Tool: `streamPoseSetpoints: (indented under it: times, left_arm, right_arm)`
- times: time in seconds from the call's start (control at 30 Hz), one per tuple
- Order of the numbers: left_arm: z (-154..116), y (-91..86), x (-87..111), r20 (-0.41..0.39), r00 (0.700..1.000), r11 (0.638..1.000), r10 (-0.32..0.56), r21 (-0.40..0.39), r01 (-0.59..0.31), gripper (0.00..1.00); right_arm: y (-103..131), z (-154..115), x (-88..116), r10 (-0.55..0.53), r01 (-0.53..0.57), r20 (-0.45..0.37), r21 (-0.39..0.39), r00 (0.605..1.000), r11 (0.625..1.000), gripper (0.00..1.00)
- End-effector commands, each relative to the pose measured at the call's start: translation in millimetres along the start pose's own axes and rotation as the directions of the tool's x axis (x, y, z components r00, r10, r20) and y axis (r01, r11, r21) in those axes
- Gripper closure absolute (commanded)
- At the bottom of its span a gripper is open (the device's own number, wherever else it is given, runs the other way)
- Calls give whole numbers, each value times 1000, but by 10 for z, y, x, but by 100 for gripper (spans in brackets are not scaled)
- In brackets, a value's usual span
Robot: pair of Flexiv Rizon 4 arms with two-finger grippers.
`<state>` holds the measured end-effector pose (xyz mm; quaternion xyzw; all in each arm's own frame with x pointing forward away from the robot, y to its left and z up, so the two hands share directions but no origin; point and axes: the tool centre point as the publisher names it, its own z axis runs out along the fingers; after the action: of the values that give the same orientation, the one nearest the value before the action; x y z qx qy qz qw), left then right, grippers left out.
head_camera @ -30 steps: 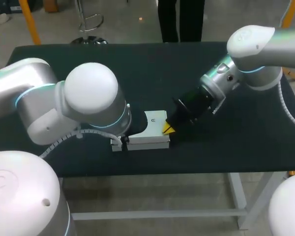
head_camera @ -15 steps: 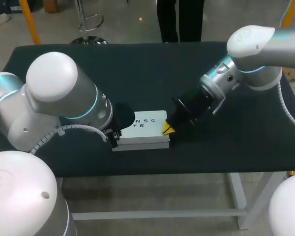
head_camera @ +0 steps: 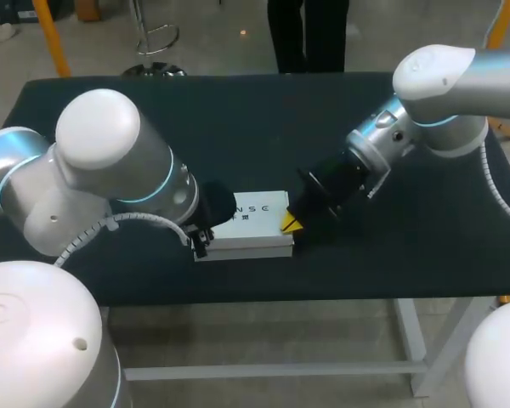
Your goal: Assemble the packaging by folding the flat box into shape, placing the metal phone stand inside, and closing the box properly
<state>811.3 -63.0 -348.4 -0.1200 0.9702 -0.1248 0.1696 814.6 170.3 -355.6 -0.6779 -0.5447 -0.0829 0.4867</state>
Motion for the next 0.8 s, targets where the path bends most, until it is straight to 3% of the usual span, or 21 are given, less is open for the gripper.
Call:
streamPoseSetpoints:
  times: [0.03,0.8]
  left_arm:
    - [57,-27,-4,-2,1000,1000,-6,-11,6,100]
    - [263,108,46,-54,998,999,-35,-8,35,100]
  right_arm:
    - [66,12,-37,1,-1,-1,11,1000,1000,100]
    - [199,91,-139,49,-49,-6,43,999,998,100]
